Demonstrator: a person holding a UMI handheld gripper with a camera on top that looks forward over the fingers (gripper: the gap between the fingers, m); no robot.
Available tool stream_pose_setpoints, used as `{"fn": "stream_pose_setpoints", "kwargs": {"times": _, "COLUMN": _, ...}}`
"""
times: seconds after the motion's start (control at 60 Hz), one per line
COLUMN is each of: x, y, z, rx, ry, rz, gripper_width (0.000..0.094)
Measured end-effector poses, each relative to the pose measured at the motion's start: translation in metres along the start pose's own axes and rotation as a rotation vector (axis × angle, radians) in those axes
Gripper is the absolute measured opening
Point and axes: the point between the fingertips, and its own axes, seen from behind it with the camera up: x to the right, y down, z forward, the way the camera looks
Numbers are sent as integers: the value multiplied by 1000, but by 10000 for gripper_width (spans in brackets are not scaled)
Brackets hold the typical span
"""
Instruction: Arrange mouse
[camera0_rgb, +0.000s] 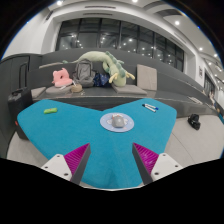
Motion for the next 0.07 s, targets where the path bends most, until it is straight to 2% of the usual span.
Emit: {"fn": "stream_pose_setpoints", "kwargs": {"times": 0.067, "x": -2, "y": 2, "z": -1, "rx": -2, "ry": -1, "rz": -5, "gripper_width": 853}}
